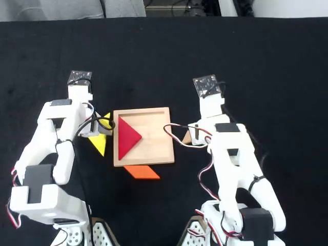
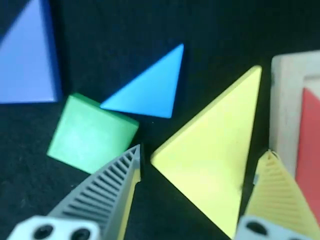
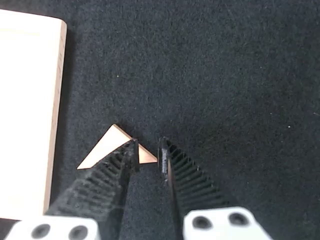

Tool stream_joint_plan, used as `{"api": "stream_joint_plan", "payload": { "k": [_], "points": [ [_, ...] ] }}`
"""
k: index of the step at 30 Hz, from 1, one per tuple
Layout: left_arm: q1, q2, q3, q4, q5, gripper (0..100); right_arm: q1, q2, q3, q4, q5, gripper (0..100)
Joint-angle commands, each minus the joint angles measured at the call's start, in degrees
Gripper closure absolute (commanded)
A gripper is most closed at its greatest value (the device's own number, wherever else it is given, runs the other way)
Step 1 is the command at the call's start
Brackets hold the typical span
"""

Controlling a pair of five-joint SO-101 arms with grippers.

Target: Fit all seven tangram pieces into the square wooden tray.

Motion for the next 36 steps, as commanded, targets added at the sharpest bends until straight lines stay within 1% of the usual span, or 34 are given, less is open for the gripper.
{"api": "stream_joint_plan", "payload": {
  "k": [1,4,7,20,26,34,36],
  "points": [
    [-0.22,2.2,-4.18,2.81,-2.2,65,0.79,-2.59,-0.13,-0.97,0.0,92.3],
    [-0.31,5.36,-7.87,5.98,-2.02,65,0.79,-2.59,-0.13,-0.97,0.0,92.3],
    [-0.4,8.44,-10.95,7.3,-1.93,65,0.79,-2.59,-0.13,-0.97,0.0,92.3],
    [0.66,9.41,-12.62,7.21,-2.11,65,0.79,-2.59,-0.13,-0.97,0.0,92.3],
    [0.75,9.49,-12.62,7.03,-2.2,76,0.79,-2.59,-0.13,-0.97,0.0,92.3],
    [0.84,9.23,-12.7,7.38,-2.37,77,0.79,-2.59,-0.13,-0.97,0.0,92.3],
    [0.84,7.38,-12.97,8.26,-2.46,77,0.88,-2.59,-0.22,-0.97,0.0,92.3]
  ]
}}
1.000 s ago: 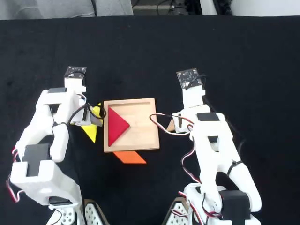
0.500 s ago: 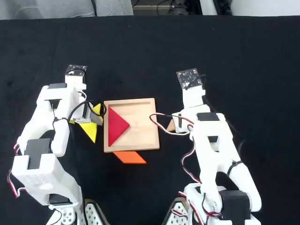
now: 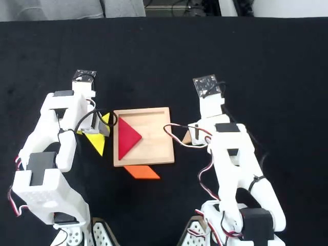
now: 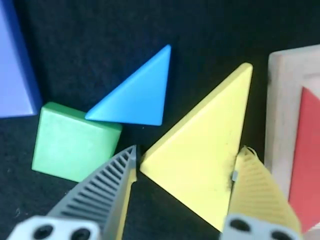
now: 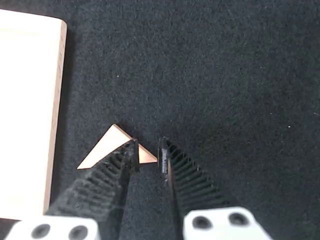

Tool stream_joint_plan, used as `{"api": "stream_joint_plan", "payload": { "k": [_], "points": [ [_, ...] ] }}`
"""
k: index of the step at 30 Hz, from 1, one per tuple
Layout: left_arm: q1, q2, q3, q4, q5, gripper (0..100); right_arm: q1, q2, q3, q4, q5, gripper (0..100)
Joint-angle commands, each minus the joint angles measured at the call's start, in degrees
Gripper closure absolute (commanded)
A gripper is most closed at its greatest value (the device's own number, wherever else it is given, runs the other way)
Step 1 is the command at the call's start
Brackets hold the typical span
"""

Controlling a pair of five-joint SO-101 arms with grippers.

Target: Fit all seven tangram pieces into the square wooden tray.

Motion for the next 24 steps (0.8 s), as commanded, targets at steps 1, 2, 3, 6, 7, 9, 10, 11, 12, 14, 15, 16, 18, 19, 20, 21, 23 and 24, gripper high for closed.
{"api": "stream_joint_plan", "payload": {
  "k": [1,2,3,6,7,9,10,11,12,14,15,16,18,19,20,21,23,24],
  "points": [
    [0.57,-3.52,-2.86,1.76,-0.7,77,0.97,-2.59,-0.31,-0.97,0.0,92.3],
    [0.66,-5.36,-2.86,2.46,-1.05,77,1.05,-2.68,-0.31,-0.97,0.0,92.3],
    [1.27,-7.56,-2.86,3.34,-2.29,77,1.14,-2.86,-0.4,-0.97,0.0,92.3],
    [4.35,-15.74,-2.51,7.82,-9.49,77,1.23,-2.95,-0.4,-0.97,0.0,92.3],
    [5.93,-18.29,-2.42,9.49,-12.84,77,1.23,-2.95,-0.4,-0.97,0.0,92.3],
    [9.27,-22.95,-2.42,12.92,-19.16,77,1.41,-3.03,-0.48,-0.97,0.0,92.3],
    [10.95,-24.88,-2.42,14.15,-21.8,77,2.02,-3.03,-0.48,-1.14,0.0,92.3],
    [12.62,-26.46,-2.42,14.95,-24.18,77,3.25,-3.03,-0.48,-1.85,-0.09,92.3],
    [14.37,-27.69,-2.51,15.3,-26.02,77,4.75,-3.03,-0.48,-2.99,-0.35,92.3],
    [17.63,-29.19,-2.59,15.03,-29.1,77,8.7,-3.03,-0.48,-5.8,-0.44,92.3],
    [19.56,-29.27,-2.86,15.03,-30.59,77,10.73,-2.95,-0.4,-7.21,-0.88,92.3],
    [21.76,-29.19,-2.95,14.95,-32.18,77,12.4,-2.95,-0.31,-8.44,-2.46,92.3],
    [25.71,-28.4,-2.59,13.1,-34.46,77,15.03,-2.95,-0.13,-9.93,-6.86,92.3],
    [26.95,-28.04,-2.59,12.66,-34.99,77,15.91,-2.86,-0.13,-10.2,-8.18,92.3],
    [27.21,-27.78,-2.86,12.66,-35.25,77,16.44,-2.68,-0.22,-10.2,-8.62,92.3],
    [26.77,-27.96,-2.86,12.66,-35.25,77,16.53,-2.59,-0.22,-10.2,-8.35,92.3],
    [22.9,-28.4,-2.95,12.66,-34.99,77,16.44,-2.59,-0.13,-10.2,-8.44,92.3],
    [20.35,-28.92,-2.86,12.84,-34.9,77,16.44,-2.59,-0.13,-10.2,-8.44,92.3]
  ]
}}
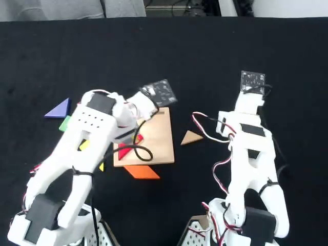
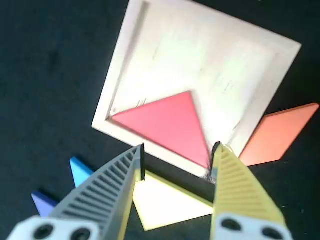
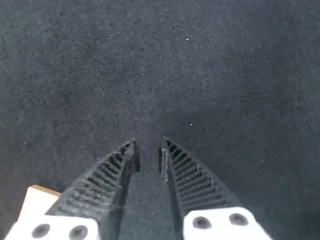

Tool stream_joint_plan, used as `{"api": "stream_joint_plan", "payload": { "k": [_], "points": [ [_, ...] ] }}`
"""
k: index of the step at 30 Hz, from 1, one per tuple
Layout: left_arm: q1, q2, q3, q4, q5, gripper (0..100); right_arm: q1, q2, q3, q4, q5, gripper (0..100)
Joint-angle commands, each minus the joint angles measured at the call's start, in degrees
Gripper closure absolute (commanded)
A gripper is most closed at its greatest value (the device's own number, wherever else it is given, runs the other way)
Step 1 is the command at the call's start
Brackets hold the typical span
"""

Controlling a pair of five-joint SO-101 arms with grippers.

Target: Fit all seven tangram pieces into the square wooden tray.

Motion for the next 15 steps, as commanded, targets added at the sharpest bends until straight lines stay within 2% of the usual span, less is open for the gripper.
{"api": "stream_joint_plan", "payload": {
  "k": [1,3,5,8,10,12,15],
  "points": [
    [-8.22,-2.99,-2.51,-0.09,-0.44,77,0.79,-2.59,-0.13,-1.14,-0.7,92.3],
    [-13.58,-5.01,-2.33,3.16,2.64,77,0.7,-2.59,-0.22,-1.14,-0.7,92.3],
    [-17.36,-7.12,-0.75,6.68,8.7,76,0.18,-2.59,-0.31,-1.14,-0.7,92.3],
    [-21.67,-11.34,5.05,7.91,16.0,76,-2.2,-2.59,-0.13,-1.05,-0.62,92.3],
    [-24.92,-13.8,11.47,3.34,19.52,72,-3.08,-2.59,0.04,-1.05,0.09,92.3],
    [-27.3,-15.38,19.38,-4.48,22.15,64,-3.08,-2.59,0.04,-0.79,1.93,92.3],
    [-29.58,-15.91,28.26,-13.8,23.91,58,-3.08,-2.59,0.84,-1.05,2.64,92.3]
  ]
}}
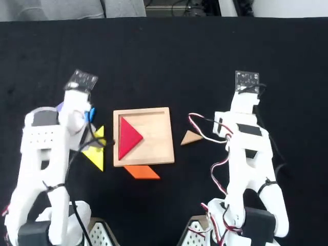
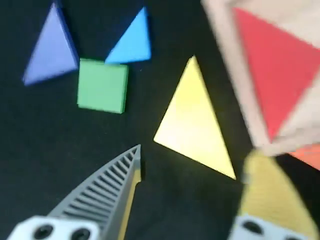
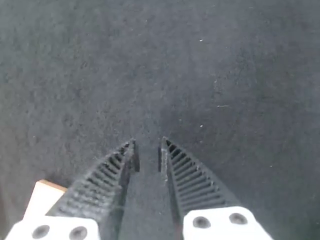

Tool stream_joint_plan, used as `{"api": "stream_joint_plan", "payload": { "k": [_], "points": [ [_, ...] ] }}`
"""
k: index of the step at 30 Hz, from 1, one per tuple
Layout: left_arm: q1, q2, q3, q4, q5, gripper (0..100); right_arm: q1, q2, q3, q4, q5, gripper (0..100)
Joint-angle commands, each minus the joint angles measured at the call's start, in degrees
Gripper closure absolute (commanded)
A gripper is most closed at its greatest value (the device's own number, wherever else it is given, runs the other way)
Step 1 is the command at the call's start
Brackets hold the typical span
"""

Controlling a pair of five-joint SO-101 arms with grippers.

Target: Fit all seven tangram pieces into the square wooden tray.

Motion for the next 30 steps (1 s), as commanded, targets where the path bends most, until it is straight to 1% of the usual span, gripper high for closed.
{"api": "stream_joint_plan", "payload": {
  "k": [1,3,5,8,10,14,21,26,30],
  "points": [
    [-3.21,-2.37,12.26,-13.89,3.69,58,-0.97,-2.59,0.4,-1.05,1.05,92.3],
    [-3.21,-2.29,15.16,-17.32,6.42,59,-0.97,-2.59,0.4,-1.05,1.05,92.3],
    [-3.38,-2.29,16.4,-19.52,10.73,59,-0.97,-2.59,0.4,-1.05,1.32,92.3],
    [-3.47,-2.2,16.66,-21.27,15.47,59,-0.97,-2.59,0.4,-1.05,1.32,92.3],
    [-3.12,-1.76,16.31,-21.19,17.05,59,-0.97,-2.59,0.4,-1.05,1.32,92.3],
    [-1.45,3.6,14.64,-21.27,17.76,59,-0.97,-2.59,0.4,-1.05,1.32,92.3],
    [-3.82,18.02,5.76,-20.84,17.76,59,-0.97,-2.59,0.48,-1.05,1.32,92.3],
    [-2.33,20.66,2.51,-20.75,17.76,59,-2.73,-2.59,0.66,-1.05,1.41,92.3],
    [-0.92,20.75,2.42,-20.75,17.76,59,-2.55,-2.59,0.66,-1.05,1.41,92.3]
  ]
}}
